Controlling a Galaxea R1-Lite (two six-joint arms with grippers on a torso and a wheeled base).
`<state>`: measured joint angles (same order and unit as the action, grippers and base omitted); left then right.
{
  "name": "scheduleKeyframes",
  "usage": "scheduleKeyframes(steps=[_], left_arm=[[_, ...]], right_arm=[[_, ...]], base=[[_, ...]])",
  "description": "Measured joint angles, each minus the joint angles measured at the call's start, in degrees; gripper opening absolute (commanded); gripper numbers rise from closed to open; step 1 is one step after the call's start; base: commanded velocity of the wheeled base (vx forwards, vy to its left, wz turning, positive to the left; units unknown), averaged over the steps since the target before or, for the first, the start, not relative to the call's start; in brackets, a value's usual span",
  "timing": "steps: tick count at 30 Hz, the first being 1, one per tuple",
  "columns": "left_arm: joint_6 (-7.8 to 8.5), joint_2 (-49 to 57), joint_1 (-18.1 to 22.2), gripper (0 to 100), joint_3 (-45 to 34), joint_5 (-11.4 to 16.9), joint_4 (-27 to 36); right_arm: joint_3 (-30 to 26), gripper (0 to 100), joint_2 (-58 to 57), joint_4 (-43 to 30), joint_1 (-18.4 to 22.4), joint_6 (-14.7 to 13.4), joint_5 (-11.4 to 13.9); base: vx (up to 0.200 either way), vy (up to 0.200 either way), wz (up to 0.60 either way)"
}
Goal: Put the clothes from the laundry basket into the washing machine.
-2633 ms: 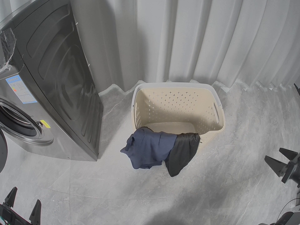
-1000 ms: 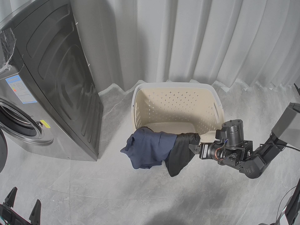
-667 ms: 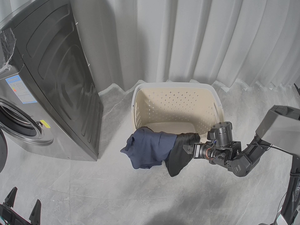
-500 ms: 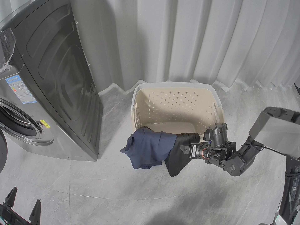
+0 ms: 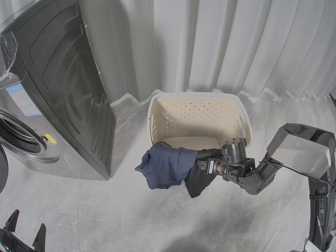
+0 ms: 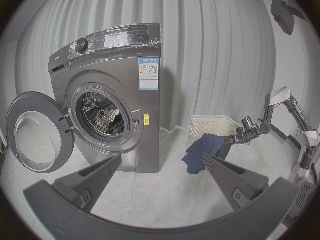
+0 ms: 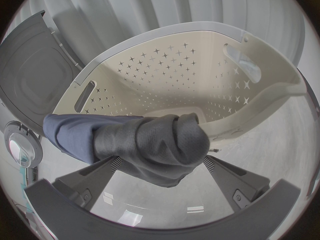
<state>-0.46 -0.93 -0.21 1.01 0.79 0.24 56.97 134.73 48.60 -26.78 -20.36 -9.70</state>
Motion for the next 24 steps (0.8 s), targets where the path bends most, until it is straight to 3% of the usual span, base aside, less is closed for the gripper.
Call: scheduleKeyframes(steps=[12, 24], left_arm=[[-0.13, 0.00, 0.05, 100, 0.00, -0.15, 0.02], [-0.22, 0.00, 0.05, 100, 0.00, -0.17, 0.05]], right_arm=[[1.07, 0, 1.51, 2.35, -0.44, 0.38, 0.62], [-12.09, 0, -9.62, 7.51, -1.85, 2.35, 0.76]], base=[[0.000, 0.000, 0.00], [0.000, 0.000, 0.00]])
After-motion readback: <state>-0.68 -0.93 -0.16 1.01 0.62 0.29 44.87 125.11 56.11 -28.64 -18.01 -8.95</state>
